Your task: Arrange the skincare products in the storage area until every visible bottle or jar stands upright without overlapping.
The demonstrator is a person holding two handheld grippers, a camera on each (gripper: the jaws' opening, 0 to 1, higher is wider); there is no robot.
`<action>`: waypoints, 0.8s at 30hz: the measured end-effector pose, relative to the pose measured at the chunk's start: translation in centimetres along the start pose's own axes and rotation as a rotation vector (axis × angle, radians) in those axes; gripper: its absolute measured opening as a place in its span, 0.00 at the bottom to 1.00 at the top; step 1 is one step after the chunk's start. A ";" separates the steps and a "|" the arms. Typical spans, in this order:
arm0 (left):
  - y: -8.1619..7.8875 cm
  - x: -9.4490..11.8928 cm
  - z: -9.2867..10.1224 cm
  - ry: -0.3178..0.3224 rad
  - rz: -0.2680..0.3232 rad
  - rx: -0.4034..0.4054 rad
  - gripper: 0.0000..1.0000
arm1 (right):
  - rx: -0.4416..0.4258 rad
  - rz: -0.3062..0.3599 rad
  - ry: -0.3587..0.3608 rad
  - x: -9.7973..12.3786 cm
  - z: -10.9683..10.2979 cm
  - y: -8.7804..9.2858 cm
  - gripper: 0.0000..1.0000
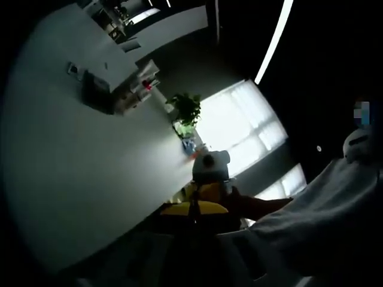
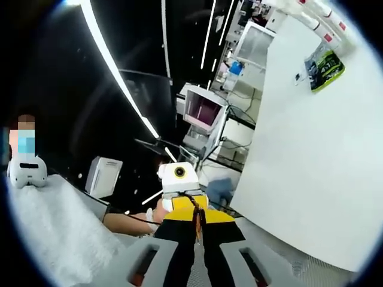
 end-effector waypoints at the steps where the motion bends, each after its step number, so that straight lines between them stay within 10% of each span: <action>1: -0.2 0.2 -0.1 -0.001 0.022 0.013 0.00 | -0.003 -0.008 0.001 0.0 0.0 0.1 0.00; 24: 0.1 -0.2 -0.2 -0.004 -0.023 0.010 0.00 | 0.008 0.034 0.012 0.3 0.2 -0.3 0.00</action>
Point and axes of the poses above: the point that each gripper's makers call its tool centre point, and the gripper's own axes: x roughly backward along the fingers, z roughly to its right, y roughly out of its underside, the point moved 9 cm from there along x, roughly backward along the fingers, and after that the axes turned 11 degrees about -z, right-handed, at the moved point
